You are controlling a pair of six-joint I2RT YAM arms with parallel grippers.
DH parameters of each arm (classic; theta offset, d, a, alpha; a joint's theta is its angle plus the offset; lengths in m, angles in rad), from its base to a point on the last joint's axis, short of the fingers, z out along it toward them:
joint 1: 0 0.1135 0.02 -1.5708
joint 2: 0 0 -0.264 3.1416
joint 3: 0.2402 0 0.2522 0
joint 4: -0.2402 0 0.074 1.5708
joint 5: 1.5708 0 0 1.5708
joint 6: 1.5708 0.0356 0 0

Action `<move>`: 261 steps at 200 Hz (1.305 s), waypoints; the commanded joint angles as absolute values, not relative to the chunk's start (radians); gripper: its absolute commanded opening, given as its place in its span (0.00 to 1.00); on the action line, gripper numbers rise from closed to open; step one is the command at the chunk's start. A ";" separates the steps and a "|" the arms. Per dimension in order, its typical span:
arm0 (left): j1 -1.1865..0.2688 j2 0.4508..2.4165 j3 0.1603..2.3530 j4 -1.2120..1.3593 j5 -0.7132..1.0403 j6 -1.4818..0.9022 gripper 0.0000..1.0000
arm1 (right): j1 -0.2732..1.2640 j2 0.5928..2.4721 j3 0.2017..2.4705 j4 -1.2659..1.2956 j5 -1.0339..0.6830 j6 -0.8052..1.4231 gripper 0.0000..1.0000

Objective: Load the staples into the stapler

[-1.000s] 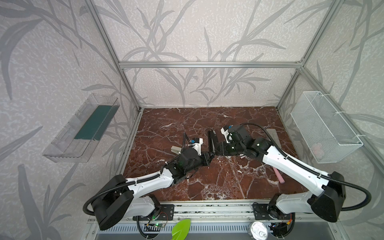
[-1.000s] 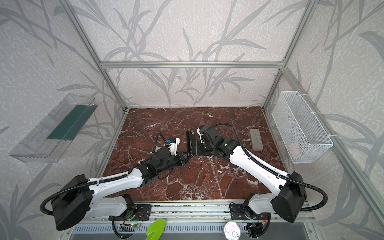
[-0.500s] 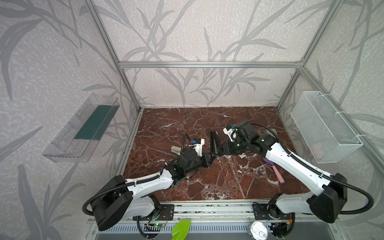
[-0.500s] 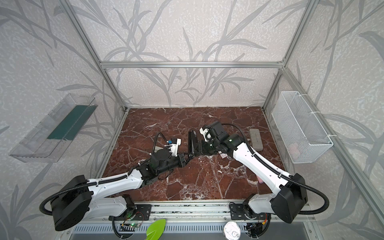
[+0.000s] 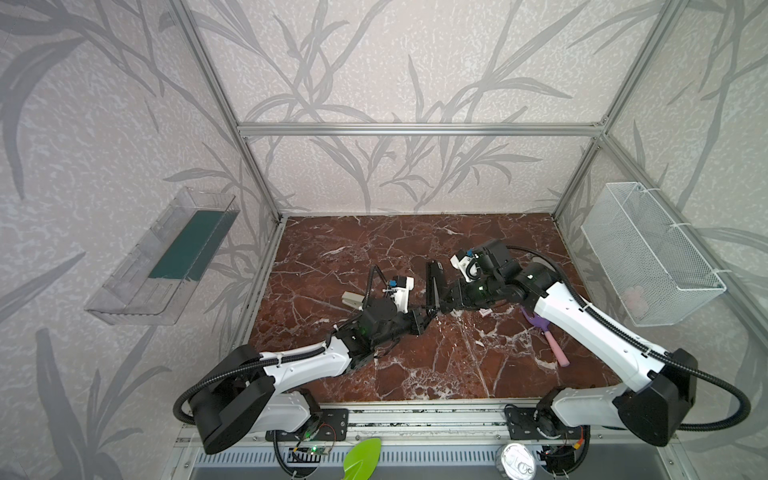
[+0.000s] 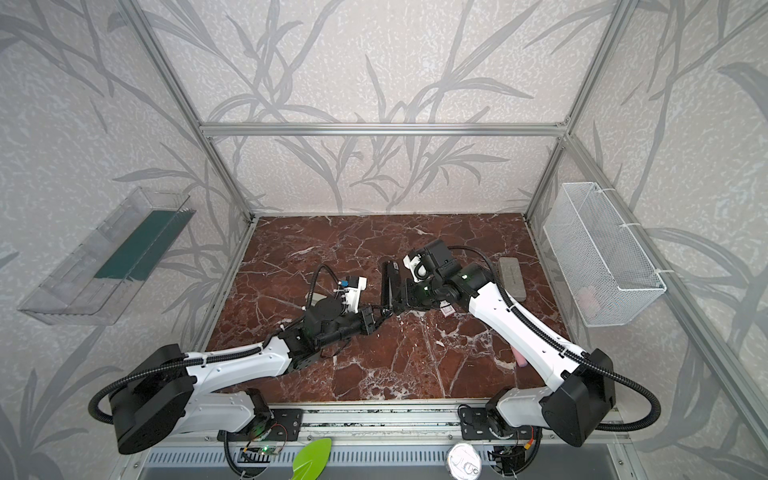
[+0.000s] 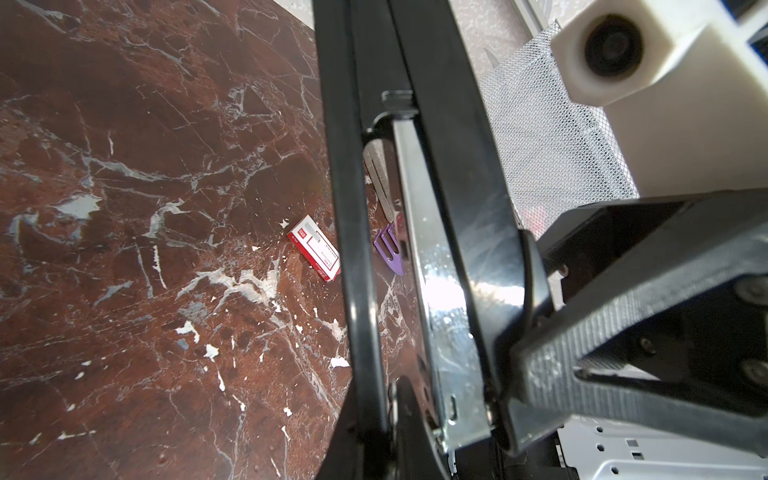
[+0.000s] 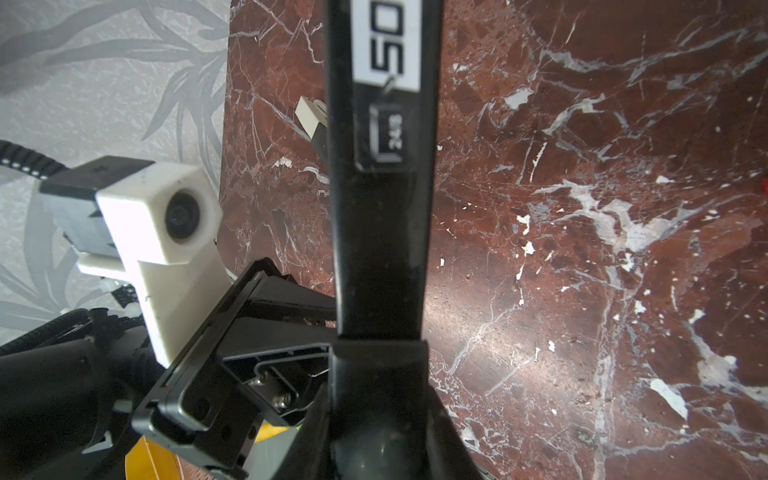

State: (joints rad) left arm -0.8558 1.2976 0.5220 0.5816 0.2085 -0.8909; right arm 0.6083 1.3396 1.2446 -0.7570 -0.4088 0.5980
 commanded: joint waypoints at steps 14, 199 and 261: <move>-0.833 1.336 0.450 0.313 0.126 -0.853 0.00 | 0.520 1.240 1.346 -0.759 -0.296 0.583 0.00; -0.869 1.309 0.450 0.390 0.319 -0.769 0.00 | 0.259 1.445 1.488 -0.648 -0.406 0.541 0.00; -0.891 1.283 0.439 0.417 0.347 -0.756 0.00 | 0.176 1.640 1.596 -0.597 -0.494 0.588 0.00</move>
State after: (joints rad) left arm -0.8768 1.3109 0.4683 0.4713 0.3256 -0.7849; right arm 0.2203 1.6020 1.5249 -0.7151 -0.5106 0.5659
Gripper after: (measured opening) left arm 0.101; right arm 0.295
